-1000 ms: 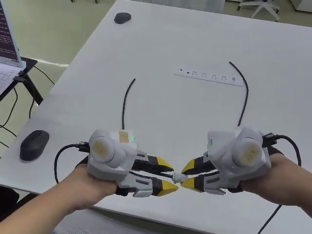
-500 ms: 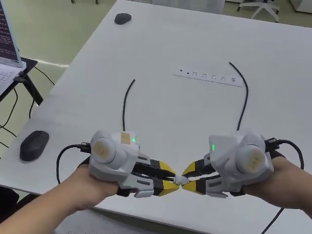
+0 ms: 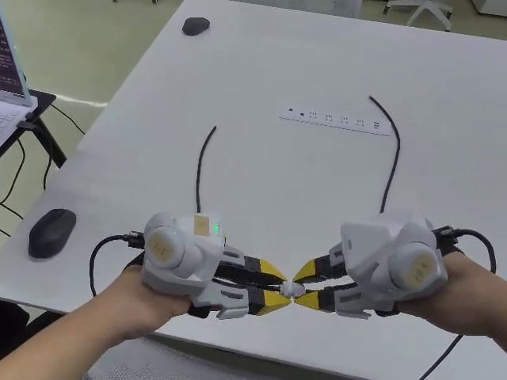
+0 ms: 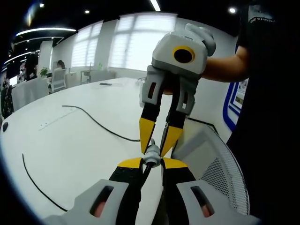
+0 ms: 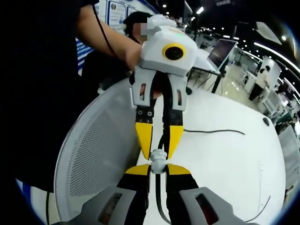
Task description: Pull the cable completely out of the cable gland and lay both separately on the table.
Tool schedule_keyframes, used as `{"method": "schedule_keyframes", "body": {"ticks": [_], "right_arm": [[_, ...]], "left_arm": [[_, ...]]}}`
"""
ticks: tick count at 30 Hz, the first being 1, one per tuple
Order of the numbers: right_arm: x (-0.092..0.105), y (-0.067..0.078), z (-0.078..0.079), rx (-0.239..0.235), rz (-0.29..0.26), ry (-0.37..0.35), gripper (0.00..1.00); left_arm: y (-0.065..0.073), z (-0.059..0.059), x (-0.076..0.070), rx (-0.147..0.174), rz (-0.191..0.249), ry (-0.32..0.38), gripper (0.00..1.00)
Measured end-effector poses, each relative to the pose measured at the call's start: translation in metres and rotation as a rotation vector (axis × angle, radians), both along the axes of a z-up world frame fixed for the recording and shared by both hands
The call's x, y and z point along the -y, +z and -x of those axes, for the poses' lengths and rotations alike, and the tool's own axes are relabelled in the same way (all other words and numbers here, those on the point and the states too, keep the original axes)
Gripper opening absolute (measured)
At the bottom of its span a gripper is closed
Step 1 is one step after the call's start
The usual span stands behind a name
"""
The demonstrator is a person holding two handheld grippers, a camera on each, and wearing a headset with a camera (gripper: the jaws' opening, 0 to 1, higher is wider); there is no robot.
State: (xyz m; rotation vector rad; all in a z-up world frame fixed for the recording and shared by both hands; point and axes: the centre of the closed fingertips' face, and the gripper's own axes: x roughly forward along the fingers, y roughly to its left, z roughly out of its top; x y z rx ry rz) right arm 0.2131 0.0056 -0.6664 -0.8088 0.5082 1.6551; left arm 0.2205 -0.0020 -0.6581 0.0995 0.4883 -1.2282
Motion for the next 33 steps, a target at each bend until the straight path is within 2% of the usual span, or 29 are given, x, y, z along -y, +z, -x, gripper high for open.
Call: {"method": "schedule_keyframes", "body": {"ticks": [2, 4, 5, 6, 9, 12, 14, 16, 19, 20, 21, 22, 24, 25, 26, 27, 29, 31, 32, 33], "right_arm": [[0.001, 0.0, 0.001, 0.005, -0.011, 0.004, 0.06], [0.0, 0.001, 0.001, 0.009, -0.018, 0.003, 0.07], [0.0, 0.001, 0.001, 0.012, -0.021, 0.001, 0.07], [-0.001, 0.002, 0.0, 0.027, -0.029, 0.002, 0.07], [-0.001, 0.002, 0.001, 0.024, -0.042, -0.003, 0.08], [-0.001, 0.0, 0.004, -0.05, -0.048, -0.049, 0.08], [-0.001, 0.001, 0.003, -0.05, -0.052, -0.054, 0.08], [-0.002, 0.004, 0.002, -0.075, -0.072, -0.076, 0.08], [-0.002, 0.011, -0.001, -0.164, -0.116, -0.142, 0.09], [-0.002, 0.012, -0.001, -0.175, -0.123, -0.148, 0.1], [-0.001, 0.015, 0.0, -0.244, -0.142, -0.171, 0.1], [0.0, 0.016, 0.0, -0.273, -0.15, -0.181, 0.1], [0.004, 0.015, -0.006, -0.296, -0.153, -0.205, 0.1], [0.004, 0.015, -0.005, -0.338, -0.155, -0.225, 0.11], [0.005, 0.015, -0.005, -0.402, -0.159, -0.251, 0.13], [0.005, 0.016, -0.007, -0.425, -0.168, -0.26, 0.13], [0.004, 0.019, -0.006, -0.508, -0.202, -0.263, 0.12], [0.004, 0.02, -0.009, -0.525, -0.227, -0.257, 0.11], [0.003, 0.021, -0.007, -0.573, -0.232, -0.27, 0.12], [0.002, 0.022, -0.003, -0.647, -0.228, -0.278, 0.14]], "left_arm": [[0.002, 0.001, 0.0, -0.016, 0.003, 0.001, 0.15], [0.003, 0.001, 0.0, -0.013, 0.001, -0.001, 0.15], [0.003, 0.001, 0.0, -0.024, 0.002, 0.005, 0.15], [0.003, 0.0, -0.001, -0.03, 0.003, 0.014, 0.15], [0.001, 0.0, -0.003, -0.032, -0.001, 0.015, 0.15], [-0.001, 0.003, -0.004, -0.037, -0.005, 0.008, 0.15], [-0.002, 0.003, -0.004, -0.043, -0.003, 0.008, 0.15], [0.0, 0.003, -0.005, -0.041, -0.001, 0.009, 0.15], [0.002, 0.002, -0.007, -0.043, 0.0, 0.018, 0.15], [0.002, 0.002, -0.007, -0.042, -0.002, 0.018, 0.15], [0.001, 0.003, -0.009, -0.043, -0.008, 0.016, 0.15], [0.0, 0.003, -0.009, -0.036, -0.015, 0.01, 0.15], [-0.001, 0.005, -0.009, -0.025, -0.023, -0.003, 0.15], [-0.001, 0.006, -0.01, -0.022, -0.024, -0.006, 0.15], [-0.001, 0.007, -0.009, -0.017, -0.025, -0.011, 0.15], [-0.001, 0.007, -0.009, -0.014, -0.028, -0.013, 0.15], [-0.001, 0.007, -0.009, -0.01, -0.034, -0.015, 0.15], [0.001, 0.008, -0.008, 0.002, -0.04, -0.019, 0.15], [0.001, 0.008, -0.007, 0.009, -0.04, -0.022, 0.15], [0.002, 0.008, -0.007, 0.013, -0.04, -0.024, 0.15]]}}
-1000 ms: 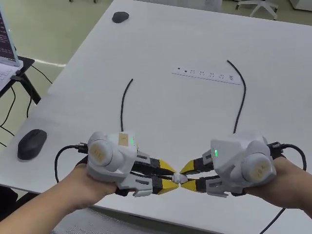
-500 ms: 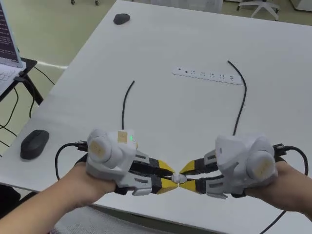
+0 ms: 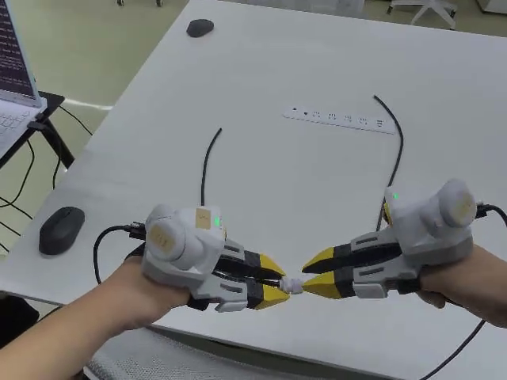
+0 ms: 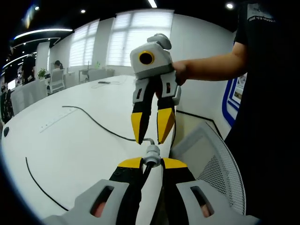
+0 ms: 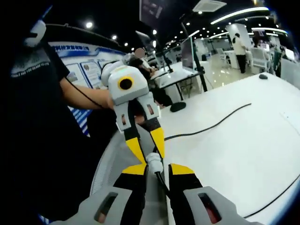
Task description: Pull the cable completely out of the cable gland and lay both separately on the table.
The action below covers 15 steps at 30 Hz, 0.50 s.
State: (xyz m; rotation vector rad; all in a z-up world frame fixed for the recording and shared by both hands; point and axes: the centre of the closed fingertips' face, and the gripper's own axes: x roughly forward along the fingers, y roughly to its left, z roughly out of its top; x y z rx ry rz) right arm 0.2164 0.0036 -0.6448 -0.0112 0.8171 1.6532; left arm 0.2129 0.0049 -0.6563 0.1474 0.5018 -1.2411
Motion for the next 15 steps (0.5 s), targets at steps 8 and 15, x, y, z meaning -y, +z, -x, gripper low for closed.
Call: {"method": "schedule_keyframes", "body": {"ticks": [8, 15], "right_arm": [[0.0, -0.007, -0.001, -0.15, -0.048, -0.01, 0.16], [-0.002, -0.015, 0.007, -0.171, -0.035, 0.031, 0.13]], "left_arm": [[0.0, 0.001, 0.005, 0.023, -0.009, -0.016, 0.15], [0.0, 0.001, 0.006, 0.057, -0.015, -0.035, 0.15]]}}
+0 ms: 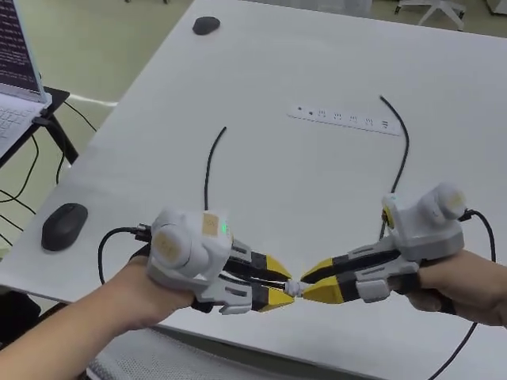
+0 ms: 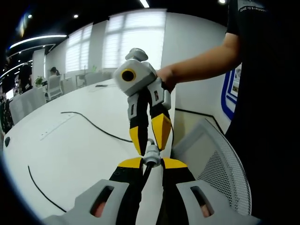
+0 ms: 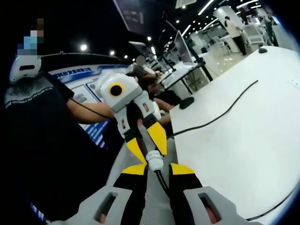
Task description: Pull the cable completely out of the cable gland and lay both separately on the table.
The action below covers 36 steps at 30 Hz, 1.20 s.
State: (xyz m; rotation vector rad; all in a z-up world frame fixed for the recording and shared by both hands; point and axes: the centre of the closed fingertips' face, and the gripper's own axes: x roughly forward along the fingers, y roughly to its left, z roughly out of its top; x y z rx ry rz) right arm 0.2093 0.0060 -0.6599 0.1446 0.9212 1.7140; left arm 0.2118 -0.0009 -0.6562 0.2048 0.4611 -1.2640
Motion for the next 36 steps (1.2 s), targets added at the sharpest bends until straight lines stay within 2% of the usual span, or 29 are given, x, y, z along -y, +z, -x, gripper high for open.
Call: {"method": "schedule_keyframes", "body": {"ticks": [4, 6, 10, 12, 16, 18, 19, 20, 22, 24, 26, 28, 29, 31, 32, 33, 35, 36], "right_arm": [[-0.0002, 0.0001, 0.0004, -0.051, -0.014, 0.002, 0.1], [0.0012, -0.0019, -0.0016, -0.058, -0.019, 0.003, 0.09], [0.0024, -0.0009, -0.001, -0.06, -0.031, 0.0, 0.08], [0.003, 0.0002, 0.0009, -0.023, -0.039, 0.015, 0.08], [0.0019, 0.0008, -0.0005, 0.113, -0.036, 0.043, 0.07], [0.0005, 0.0036, -0.0003, 0.172, -0.041, 0.049, 0.07], [0.0001, 0.0046, -0.0007, 0.207, -0.045, 0.053, 0.06], [-0.0004, 0.0053, -0.0008, 0.241, -0.042, 0.057, 0.06], [0.0, 0.0022, -0.0027, 0.299, -0.036, 0.069, 0.06], [-0.0009, 0.0028, -0.001, 0.356, -0.029, 0.077, 0.06], [-0.0011, -0.0001, -0.0007, 0.47, -0.037, 0.095, 0.07], [-0.0024, -0.0007, 0.0002, 0.549, -0.033, 0.099, 0.07], [-0.0021, -0.0011, 0.0008, 0.559, -0.03, 0.101, 0.07], [-0.0032, -0.0003, 0.0011, 0.668, -0.031, 0.125, 0.07], [-0.0037, -0.0001, 0.0032, 0.727, -0.033, 0.149, 0.07], [-0.0031, -0.0016, 0.0048, 0.73, -0.019, 0.148, 0.07], [-0.0045, -0.0022, 0.0034, 0.796, -0.001, 0.149, 0.07], [-0.0047, -0.0029, 0.0049, 0.82, 0.01, 0.154, 0.07]], "left_arm": [[0.0006, -0.0004, 0.0014, -0.005, -0.002, -0.002, 0.15], [-0.0002, -0.0005, 0.0015, -0.009, -0.005, -0.003, 0.15], [-0.0013, -0.0018, 0.0026, -0.029, 0.003, 0.003, 0.14], [-0.0021, -0.002, 0.0033, -0.032, 0.001, 0.0, 0.14], [-0.003, -0.0045, 0.0028, -0.055, 0.007, 0.012, 0.14], [-0.0015, -0.005, 0.0016, -0.123, 0.032, 0.044, 0.14], [-0.0009, -0.0072, 0.0004, -0.102, 0.031, 0.036, 0.14], [-0.0006, -0.0072, -0.0005, -0.102, 0.034, 0.037, 0.14], [-0.0008, -0.0067, -0.0005, -0.122, 0.04, 0.042, 0.14], [-0.0009, -0.006, -0.0001, -0.124, 0.04, 0.044, 0.14], [-0.0018, -0.0049, -0.0005, -0.131, 0.037, 0.045, 0.14], [-0.0037, -0.0055, -0.0027, -0.152, 0.04, 0.058, 0.15], [-0.0038, -0.0045, -0.0028, -0.159, 0.041, 0.057, 0.15], [-0.0031, -0.0041, -0.0033, -0.158, 0.039, 0.057, 0.15], [-0.0025, -0.0031, -0.0033, -0.173, 0.043, 0.058, 0.15], [-0.0027, -0.0017, -0.0036, -0.199, 0.05, 0.062, 0.15], [-0.004, -0.0038, -0.0055, -0.21, 0.054, 0.071, 0.15], [-0.0042, -0.0031, -0.0063, -0.226, 0.063, 0.075, 0.15]]}}
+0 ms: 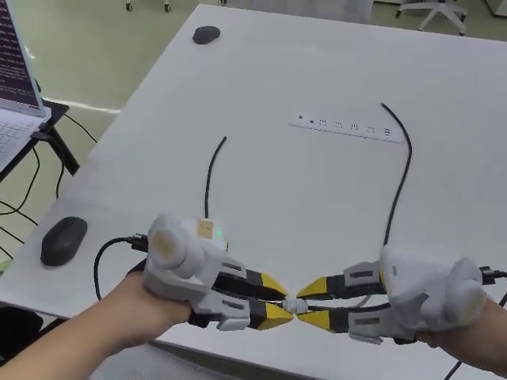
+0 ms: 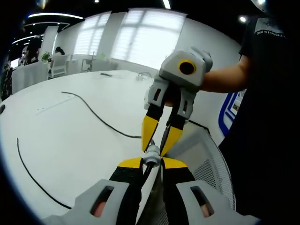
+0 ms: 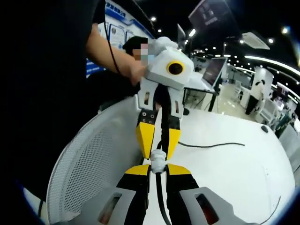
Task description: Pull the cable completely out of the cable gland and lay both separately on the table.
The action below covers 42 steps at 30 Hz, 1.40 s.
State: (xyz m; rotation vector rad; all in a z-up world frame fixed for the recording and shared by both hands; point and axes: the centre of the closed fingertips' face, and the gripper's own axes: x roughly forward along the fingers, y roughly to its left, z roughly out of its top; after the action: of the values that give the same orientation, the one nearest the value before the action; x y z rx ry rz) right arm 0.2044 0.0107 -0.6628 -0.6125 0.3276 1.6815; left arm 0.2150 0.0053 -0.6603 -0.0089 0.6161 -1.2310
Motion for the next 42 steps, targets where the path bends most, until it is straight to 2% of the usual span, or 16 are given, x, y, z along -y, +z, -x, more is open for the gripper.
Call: {"method": "schedule_keyframes", "body": {"ticks": [3, 7, 8, 9, 11, 21, 24, 28, 30, 31, 32, 33, 34, 36, 39, 42], "right_arm": [[-0.002, 0.0, 0.0, 0.05, 0.003, -0.002, 0.07], [-0.003, 0.002, -0.003, 0.061, -0.002, -0.026, 0.07], [-0.003, 0.003, -0.004, 0.056, -0.004, -0.036, 0.07], [-0.003, 0.002, -0.004, 0.012, -0.002, -0.064, 0.08], [-0.004, 0.002, -0.005, 0.024, -0.005, -0.059, 0.08], [0.0, 0.003, -0.007, -0.028, 0.003, -0.096, 0.09], [0.005, 0.003, -0.009, -0.106, 0.003, -0.139, 0.13], [0.013, 0.006, -0.013, -0.296, 0.008, -0.22, 0.14], [0.017, 0.008, -0.018, -0.477, -0.003, -0.279, 0.16], [0.016, 0.012, -0.022, -0.504, -0.045, -0.279, 0.15], [0.015, 0.017, -0.023, -0.579, -0.081, -0.276, 0.13], [0.015, 0.019, -0.023, -0.609, -0.088, -0.275, 0.12], [0.015, 0.023, -0.019, -0.756, -0.1, -0.265, 0.12], [0.016, 0.024, -0.015, -0.863, -0.083, -0.238, 0.16], [0.012, 0.017, -0.019, -0.824, -0.056, -0.237, 0.16], [0.008, 0.015, -0.016, -0.851, -0.038, -0.225, 0.19]], "left_arm": [[0.0, 0.0, -0.001, -0.01, 0.001, 0.009, 0.15], [0.001, -0.001, -0.004, -0.017, 0.014, 0.027, 0.15], [0.002, -0.001, -0.004, -0.019, 0.018, 0.033, 0.15], [0.002, -0.002, -0.004, -0.025, 0.019, 0.037, 0.15], [0.002, -0.002, -0.005, -0.019, 0.017, 0.039, 0.15], [0.002, 0.0, -0.001, -0.009, 0.025, 0.026, 0.15], [0.003, 0.001, 0.001, 0.006, 0.023, 0.013, 0.15], [0.003, 0.0, 0.001, 0.028, 0.014, 0.0, 0.15], [0.005, 0.0, 0.001, 0.049, 0.02, -0.014, 0.15], [0.006, 0.001, 0.001, 0.059, 0.019, -0.021, 0.15], [0.007, 0.001, 0.001, 0.079, 0.011, -0.032, 0.15], [0.007, 0.001, 0.001, 0.084, 0.009, -0.035, 0.15], [0.008, 0.002, 0.001, 0.098, 0.004, -0.042, 0.15], [0.009, 0.001, 0.0, 0.099, 0.004, -0.04, 0.15], [0.009, -0.001, -0.002, 0.106, 0.009, -0.032, 0.15], [0.008, -0.001, -0.003, 0.109, 0.002, -0.035, 0.15]]}}
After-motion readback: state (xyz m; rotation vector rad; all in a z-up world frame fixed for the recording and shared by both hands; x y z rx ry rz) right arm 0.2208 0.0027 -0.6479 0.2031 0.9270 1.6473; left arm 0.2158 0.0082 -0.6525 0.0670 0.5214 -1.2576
